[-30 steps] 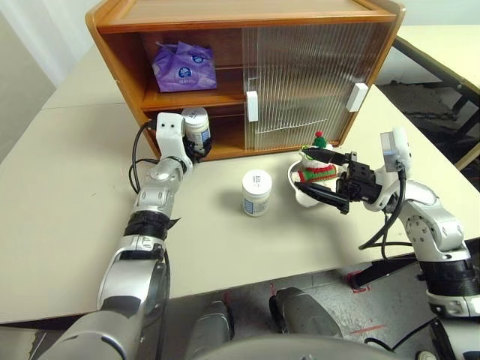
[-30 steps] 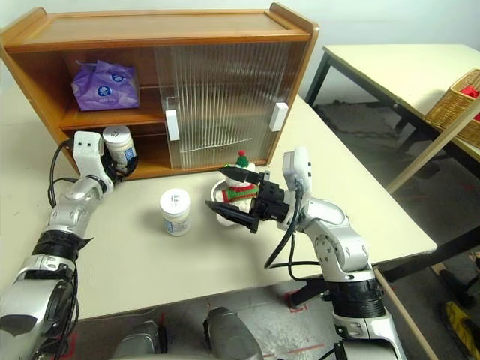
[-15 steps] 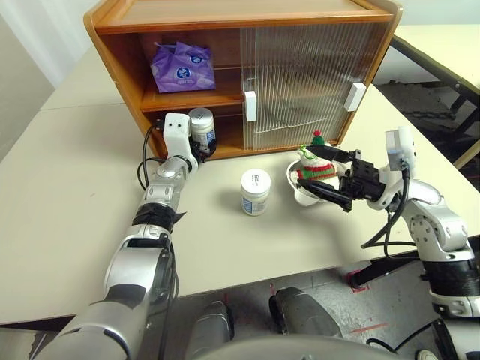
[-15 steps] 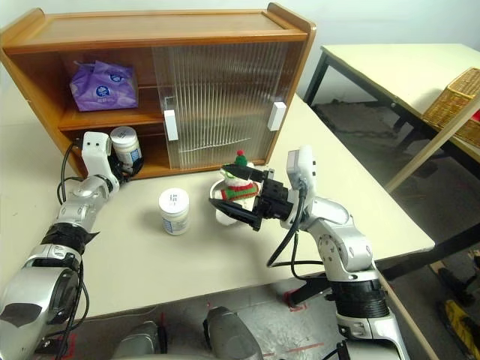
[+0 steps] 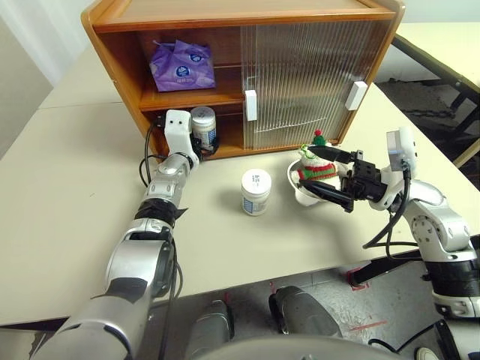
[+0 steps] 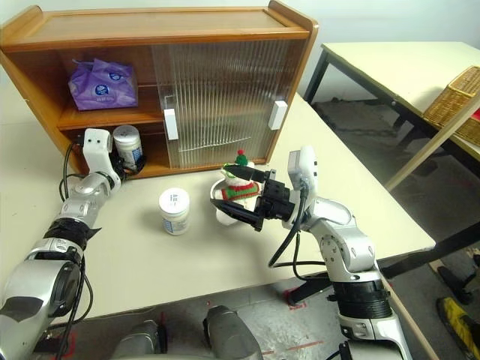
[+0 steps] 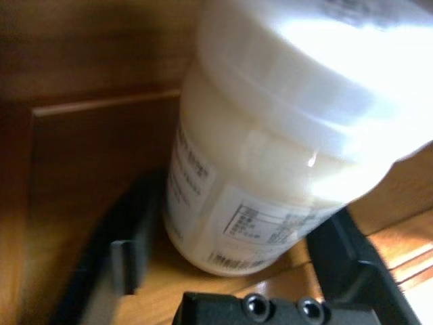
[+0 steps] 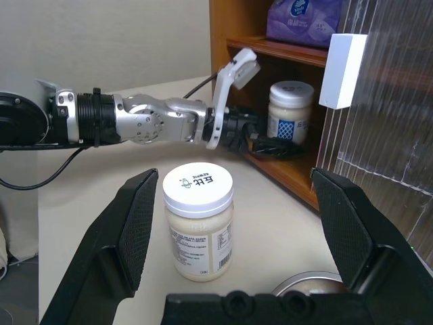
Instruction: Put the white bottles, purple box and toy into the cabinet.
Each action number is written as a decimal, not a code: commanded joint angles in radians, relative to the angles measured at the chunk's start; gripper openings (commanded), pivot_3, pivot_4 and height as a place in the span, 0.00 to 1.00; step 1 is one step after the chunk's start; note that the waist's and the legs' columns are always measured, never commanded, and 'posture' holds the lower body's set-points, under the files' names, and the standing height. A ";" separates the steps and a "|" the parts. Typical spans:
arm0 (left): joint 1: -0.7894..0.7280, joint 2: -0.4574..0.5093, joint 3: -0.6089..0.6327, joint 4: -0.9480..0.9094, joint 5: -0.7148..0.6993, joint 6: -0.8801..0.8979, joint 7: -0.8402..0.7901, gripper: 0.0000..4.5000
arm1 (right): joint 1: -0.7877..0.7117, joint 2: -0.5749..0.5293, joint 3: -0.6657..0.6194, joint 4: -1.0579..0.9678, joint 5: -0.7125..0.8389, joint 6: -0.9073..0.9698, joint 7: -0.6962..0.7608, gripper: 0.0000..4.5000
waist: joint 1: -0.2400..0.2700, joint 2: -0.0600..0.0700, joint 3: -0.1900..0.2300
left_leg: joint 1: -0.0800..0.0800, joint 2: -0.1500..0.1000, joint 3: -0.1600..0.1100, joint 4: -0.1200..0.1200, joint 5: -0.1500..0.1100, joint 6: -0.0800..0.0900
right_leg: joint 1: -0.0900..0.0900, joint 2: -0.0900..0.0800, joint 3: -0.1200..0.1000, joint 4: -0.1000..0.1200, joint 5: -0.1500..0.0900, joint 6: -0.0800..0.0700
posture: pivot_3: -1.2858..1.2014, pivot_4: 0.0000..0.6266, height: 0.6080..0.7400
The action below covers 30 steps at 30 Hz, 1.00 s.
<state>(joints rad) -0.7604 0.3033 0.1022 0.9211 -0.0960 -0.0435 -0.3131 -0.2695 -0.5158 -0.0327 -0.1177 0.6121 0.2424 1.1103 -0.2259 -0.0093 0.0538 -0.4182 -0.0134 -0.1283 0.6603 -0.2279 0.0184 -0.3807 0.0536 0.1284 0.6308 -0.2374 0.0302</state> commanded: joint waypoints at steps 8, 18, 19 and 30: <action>0.127 -0.005 0.015 -0.160 -0.030 0.033 -0.034 1.00 | -0.009 -0.010 -0.008 0.010 -0.007 -0.009 0.017 1.00 | -0.008 0.000 0.000 | 0.000 -0.001 0.000 0.001 0.000 0.000 | 0.000 0.000 0.000 0.000 -0.001 -0.001 | 0.39 0.10 1.00; 0.331 -0.023 0.018 -0.485 -0.049 0.083 0.002 1.00 | -0.010 -0.009 0.004 0.021 -0.016 -0.020 0.030 1.00 | -0.008 0.000 0.000 | 0.000 -0.002 0.001 0.002 0.000 0.000 | 0.001 0.000 -0.002 0.000 -0.001 -0.001 | 0.40 0.10 1.00; 0.343 -0.017 0.016 -0.511 -0.044 0.083 0.005 1.00 | -0.008 -0.009 0.005 0.021 -0.018 -0.021 0.031 1.00 | -0.007 0.000 0.000 | 0.000 -0.002 0.001 0.002 0.000 0.000 | 0.001 0.000 -0.002 0.000 -0.001 -0.001 | 0.40 0.10 1.00; 0.360 0.009 0.036 -0.551 -0.002 0.128 0.107 0.31 | -0.009 -0.004 0.008 0.026 -0.028 -0.027 0.036 1.00 | -0.003 0.000 0.000 | 0.001 -0.001 0.000 0.002 0.001 -0.001 | 0.001 0.000 -0.001 0.000 0.002 -0.008 | 0.40 0.10 1.00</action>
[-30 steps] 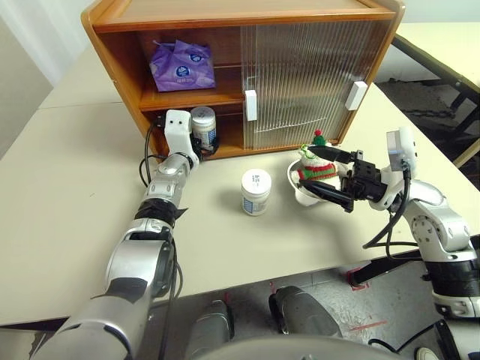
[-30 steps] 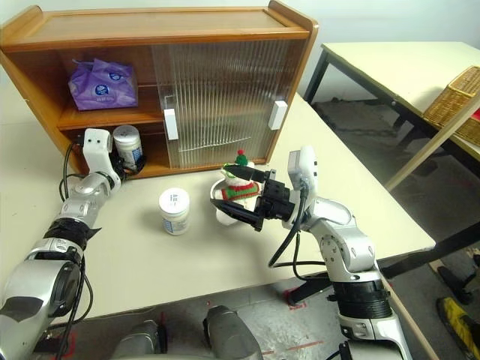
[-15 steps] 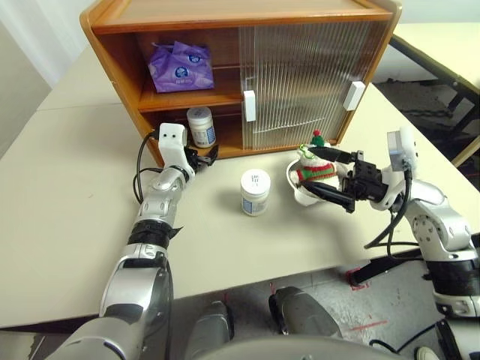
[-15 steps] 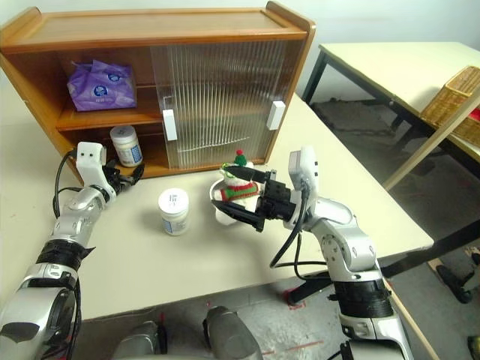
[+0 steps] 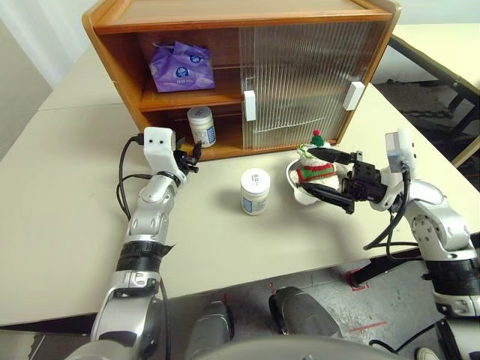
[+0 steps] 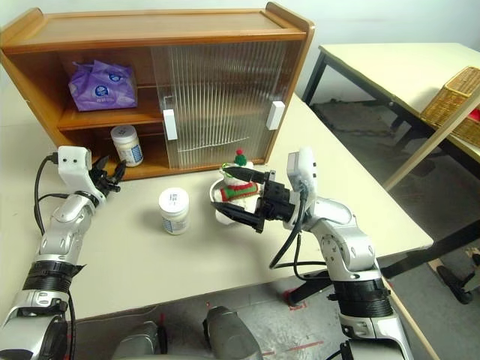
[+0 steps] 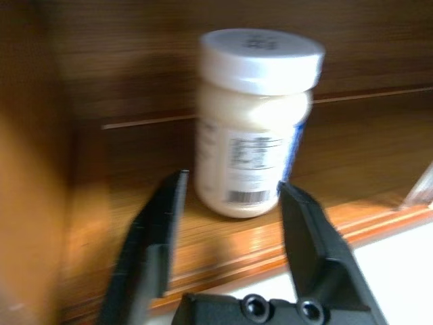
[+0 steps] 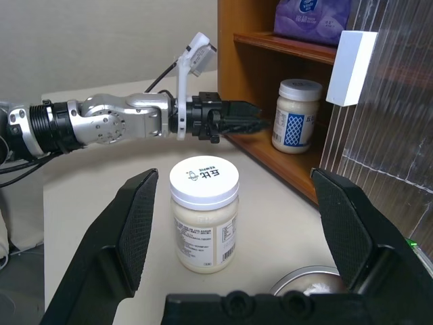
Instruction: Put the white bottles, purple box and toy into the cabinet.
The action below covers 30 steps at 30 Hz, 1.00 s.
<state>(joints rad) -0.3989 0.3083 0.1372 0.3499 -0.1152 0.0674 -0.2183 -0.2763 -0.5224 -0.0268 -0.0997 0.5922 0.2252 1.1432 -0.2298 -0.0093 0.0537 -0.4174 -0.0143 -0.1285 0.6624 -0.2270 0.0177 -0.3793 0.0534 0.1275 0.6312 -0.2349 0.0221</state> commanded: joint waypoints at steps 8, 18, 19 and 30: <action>-0.057 -0.011 -0.013 0.108 0.036 0.008 0.027 0.01 | 0.001 0.001 -0.006 0.012 -0.013 -0.019 -0.002 1.00 | 0.009 0.000 0.000 | 0.000 0.000 -0.001 0.000 0.000 0.000 | 0.000 -0.004 0.000 0.000 0.001 -0.003 | 0.40 0.10 1.00; -0.132 -0.024 -0.006 0.179 0.053 0.005 0.062 0.01 | 0.011 -0.003 -0.007 0.004 -0.013 -0.018 -0.004 1.00 | 0.008 0.000 0.000 | 0.000 0.000 0.000 -0.001 0.000 0.000 | 0.000 -0.004 0.000 0.000 0.000 -0.001 | 0.40 0.11 1.00; -0.138 -0.023 -0.007 0.188 0.056 0.003 0.067 0.01 | 0.011 -0.003 -0.007 0.004 -0.013 -0.017 -0.004 1.00 | 0.008 0.000 0.000 | 0.000 0.000 0.000 -0.001 0.000 0.000 | 0.000 -0.003 0.000 0.000 -0.001 0.000 | 0.40 0.11 1.00; -0.161 -0.019 -0.007 0.228 0.076 0.008 0.113 0.01 | 0.017 -0.004 -0.008 -0.005 -0.012 -0.015 -0.011 1.00 | 0.004 0.000 0.000 | 0.000 0.000 0.000 -0.001 0.001 0.000 | 0.000 -0.001 0.000 0.000 -0.002 0.004 | 0.39 0.12 1.00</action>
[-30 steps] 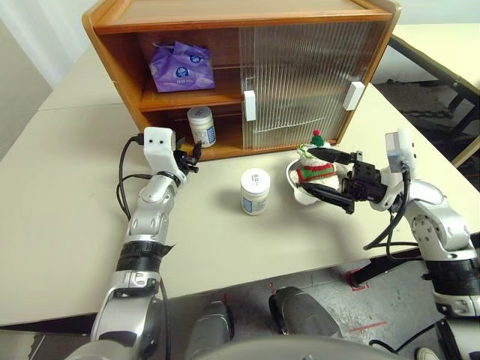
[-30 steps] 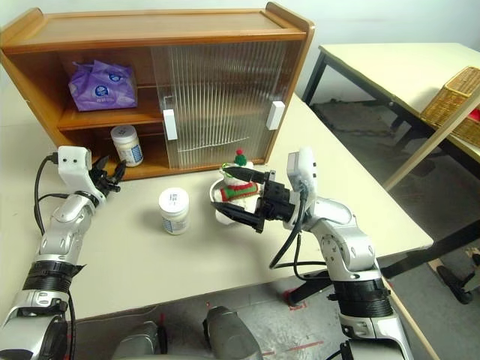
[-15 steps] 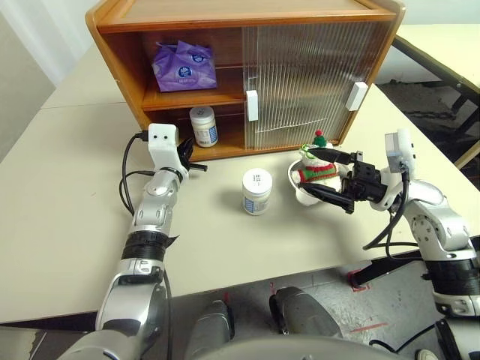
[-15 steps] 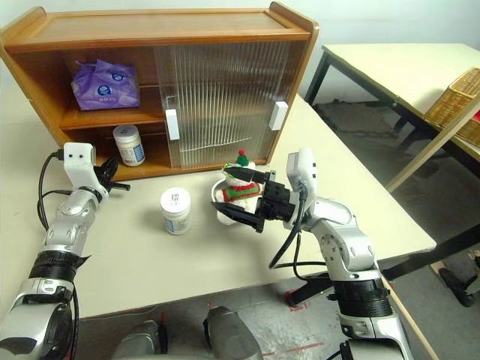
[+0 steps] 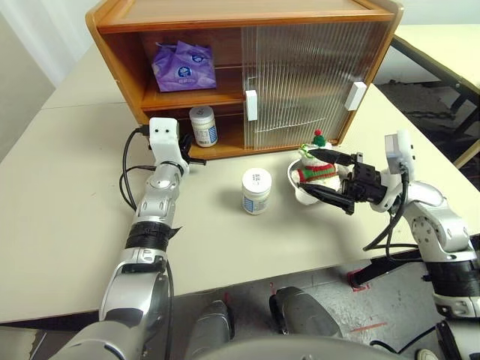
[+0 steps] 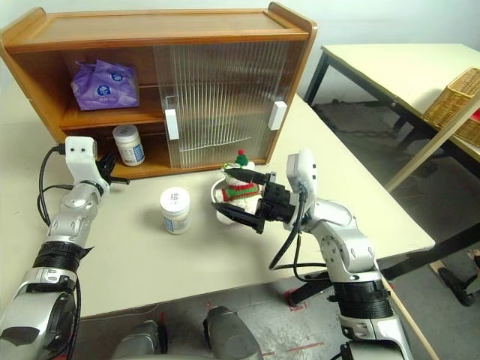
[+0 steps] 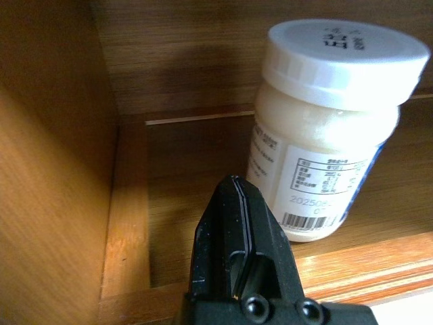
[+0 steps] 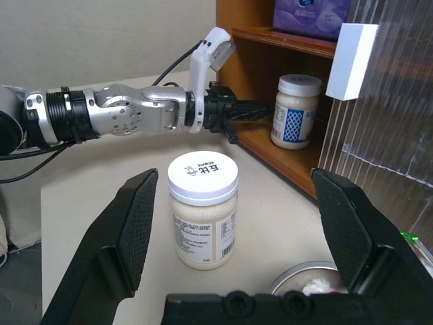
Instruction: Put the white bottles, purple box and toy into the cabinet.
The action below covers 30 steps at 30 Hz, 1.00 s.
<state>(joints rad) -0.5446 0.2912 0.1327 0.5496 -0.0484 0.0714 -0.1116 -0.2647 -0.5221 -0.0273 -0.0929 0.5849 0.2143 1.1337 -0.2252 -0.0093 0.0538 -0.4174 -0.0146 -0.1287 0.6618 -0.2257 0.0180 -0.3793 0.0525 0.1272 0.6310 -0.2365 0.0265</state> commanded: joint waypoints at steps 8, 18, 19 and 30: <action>-0.055 -0.001 -0.028 0.076 0.010 -0.019 -0.049 0.01 | 0.008 -0.004 -0.007 -0.017 -0.004 -0.003 -0.007 1.00 | 0.002 0.000 0.000 | 0.000 0.000 -0.001 0.000 0.002 0.000 | 0.000 -0.001 -0.001 0.000 0.001 -0.001 | 0.39 0.12 1.00; -0.078 0.009 -0.071 0.124 0.037 -0.059 -0.118 0.01 | 0.023 0.000 -0.008 -0.029 -0.005 -0.009 -0.021 1.00 | 0.007 0.000 0.000 | -0.001 -0.004 -0.002 -0.002 0.002 -0.002 | 0.000 -0.009 -0.003 0.000 0.002 -0.001 | 0.38 0.11 1.00; -0.082 0.009 -0.074 0.128 0.039 -0.061 -0.124 0.01 | 0.027 -0.001 -0.009 -0.032 -0.005 -0.010 -0.023 1.00 | 0.008 0.000 0.000 | -0.001 -0.005 -0.003 -0.002 0.002 -0.002 | 0.000 -0.010 -0.003 0.000 0.002 -0.001 | 0.38 0.11 1.00; -0.082 0.019 -0.098 0.121 0.070 -0.062 -0.139 0.01 | 0.022 -0.003 -0.007 -0.023 -0.005 -0.016 -0.022 1.00 | -0.002 0.000 0.000 | -0.003 -0.013 -0.004 -0.003 -0.001 -0.009 | -0.001 -0.016 -0.001 0.000 0.001 0.001 | 0.38 0.11 1.00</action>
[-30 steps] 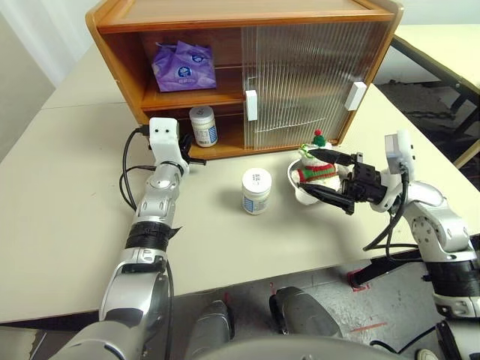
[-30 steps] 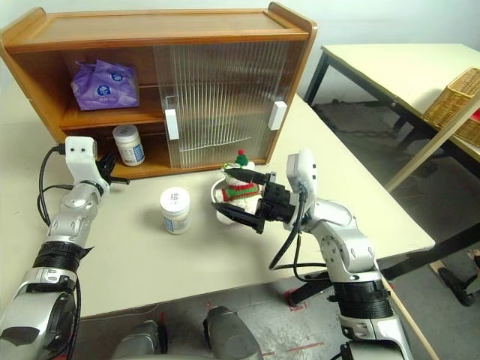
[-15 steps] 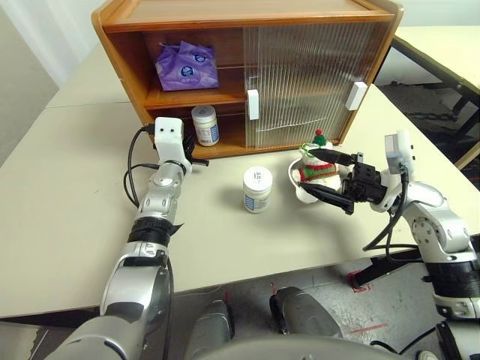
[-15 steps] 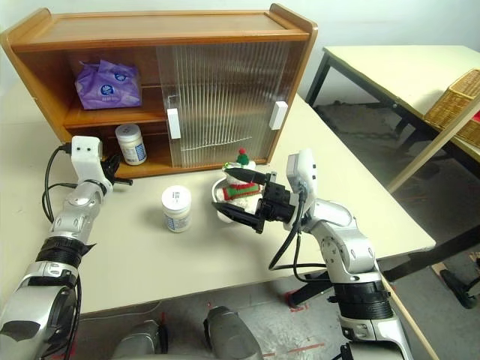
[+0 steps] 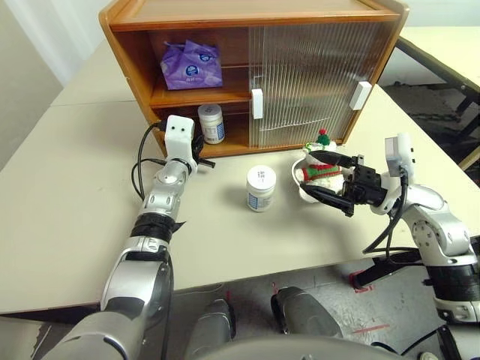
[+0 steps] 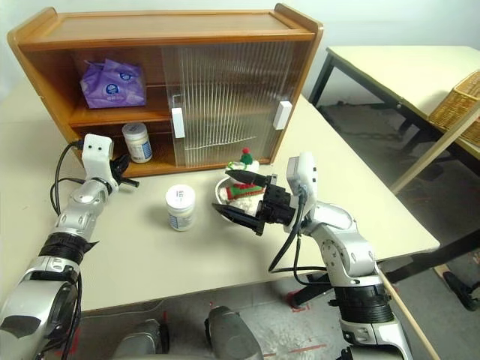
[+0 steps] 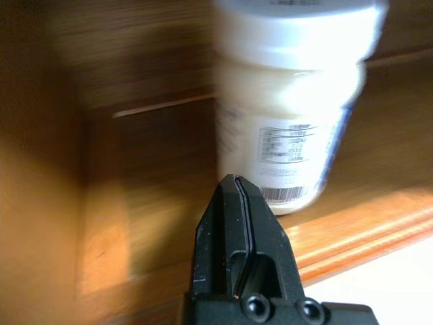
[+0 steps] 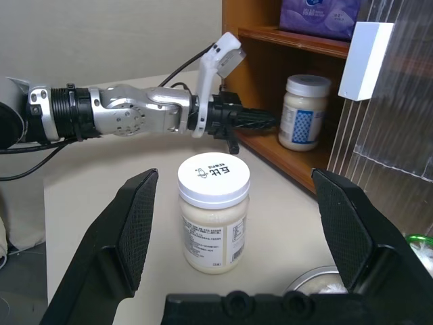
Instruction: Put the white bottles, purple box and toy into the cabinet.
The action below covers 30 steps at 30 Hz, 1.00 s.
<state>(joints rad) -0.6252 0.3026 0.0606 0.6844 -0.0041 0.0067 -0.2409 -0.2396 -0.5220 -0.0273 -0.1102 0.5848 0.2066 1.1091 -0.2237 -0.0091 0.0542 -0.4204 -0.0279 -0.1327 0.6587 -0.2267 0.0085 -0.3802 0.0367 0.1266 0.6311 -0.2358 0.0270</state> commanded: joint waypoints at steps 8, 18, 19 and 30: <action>0.053 0.052 -0.072 -0.106 0.095 0.041 0.006 0.01 | -0.011 -0.003 -0.004 0.006 -0.007 -0.012 0.011 1.00 | -0.026 0.000 0.000 | -0.002 0.000 0.000 -0.001 0.001 0.012 | -0.004 0.003 0.000 0.000 -0.003 0.003 | 0.38 0.10 1.00; 0.093 0.105 -0.104 -0.176 0.169 0.062 0.022 0.01 | -0.017 0.000 -0.002 0.018 -0.010 -0.017 0.018 1.00 | -0.025 0.000 0.000 | -0.003 -0.002 0.001 0.001 -0.003 0.018 | -0.002 0.002 0.001 -0.001 -0.006 0.001 | 0.39 0.09 1.00; 0.087 0.110 -0.109 -0.171 0.183 0.059 0.028 0.01 | -0.018 0.000 -0.001 0.019 -0.012 -0.018 0.019 1.00 | -0.025 0.000 0.000 | -0.003 -0.002 0.001 0.001 -0.003 0.018 | -0.002 0.001 0.001 -0.001 -0.006 0.000 | 0.39 0.09 1.00; -0.013 0.133 -0.160 -0.011 0.263 -0.023 0.059 0.01 | -0.011 -0.001 -0.007 0.012 -0.013 -0.022 0.012 1.00 | -0.028 0.000 0.000 | -0.002 -0.001 0.000 0.003 -0.003 0.018 | -0.001 0.001 0.002 0.000 -0.003 -0.001 | 0.38 0.08 1.00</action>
<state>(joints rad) -0.6276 0.4264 -0.0891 0.6355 0.2421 0.0011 -0.1838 -0.2545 -0.5216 -0.0272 -0.0946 0.5792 0.1928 1.1229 -0.2520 -0.0092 0.0540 -0.4221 -0.0289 -0.1322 0.6617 -0.2294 0.0264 -0.3810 0.0378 0.1282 0.6309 -0.2384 0.0256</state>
